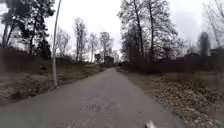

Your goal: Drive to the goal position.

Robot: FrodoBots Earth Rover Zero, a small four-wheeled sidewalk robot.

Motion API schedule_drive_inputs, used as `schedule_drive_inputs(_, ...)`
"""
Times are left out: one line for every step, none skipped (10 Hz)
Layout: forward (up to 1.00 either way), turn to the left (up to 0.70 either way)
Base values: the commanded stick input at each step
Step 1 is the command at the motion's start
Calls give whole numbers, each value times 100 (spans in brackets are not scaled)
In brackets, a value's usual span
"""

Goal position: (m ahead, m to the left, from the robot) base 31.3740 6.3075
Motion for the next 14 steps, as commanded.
schedule_drive_inputs(70, 0)
schedule_drive_inputs(70, 0)
schedule_drive_inputs(70, 0)
schedule_drive_inputs(70, 0)
schedule_drive_inputs(70, 0)
schedule_drive_inputs(70, 0)
schedule_drive_inputs(70, 0)
schedule_drive_inputs(70, 0)
schedule_drive_inputs(70, -2)
schedule_drive_inputs(70, -33)
schedule_drive_inputs(70, -35)
schedule_drive_inputs(70, -29)
schedule_drive_inputs(70, -13)
schedule_drive_inputs(70, 0)
